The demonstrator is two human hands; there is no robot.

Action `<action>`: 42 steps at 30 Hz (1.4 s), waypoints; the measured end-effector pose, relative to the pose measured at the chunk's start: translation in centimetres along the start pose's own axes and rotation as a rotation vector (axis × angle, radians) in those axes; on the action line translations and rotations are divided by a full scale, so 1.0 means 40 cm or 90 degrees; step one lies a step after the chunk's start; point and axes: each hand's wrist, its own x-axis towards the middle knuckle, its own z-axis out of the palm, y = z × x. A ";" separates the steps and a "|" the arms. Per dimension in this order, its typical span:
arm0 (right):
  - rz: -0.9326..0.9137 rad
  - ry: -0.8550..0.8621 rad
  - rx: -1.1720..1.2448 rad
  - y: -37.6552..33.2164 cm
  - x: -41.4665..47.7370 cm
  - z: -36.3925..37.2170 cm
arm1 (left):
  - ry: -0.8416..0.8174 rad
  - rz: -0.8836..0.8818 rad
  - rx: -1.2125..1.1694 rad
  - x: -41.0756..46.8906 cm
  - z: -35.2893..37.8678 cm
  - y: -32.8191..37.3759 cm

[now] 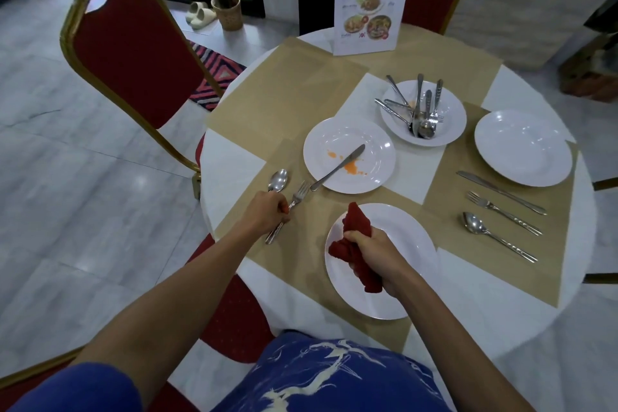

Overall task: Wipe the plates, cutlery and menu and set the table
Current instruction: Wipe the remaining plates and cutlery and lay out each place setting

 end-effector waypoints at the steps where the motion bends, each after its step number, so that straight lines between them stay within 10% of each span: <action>1: 0.001 0.000 -0.002 0.002 0.002 -0.003 | -0.002 -0.002 -0.003 -0.001 0.001 -0.002; 34: -0.101 0.028 0.180 -0.038 -0.059 -0.099 | 0.028 -0.143 -0.085 0.095 0.002 0.238; 42: -0.069 0.068 0.480 -0.010 -0.010 -0.175 | -0.077 -0.205 -0.478 0.031 -0.066 0.306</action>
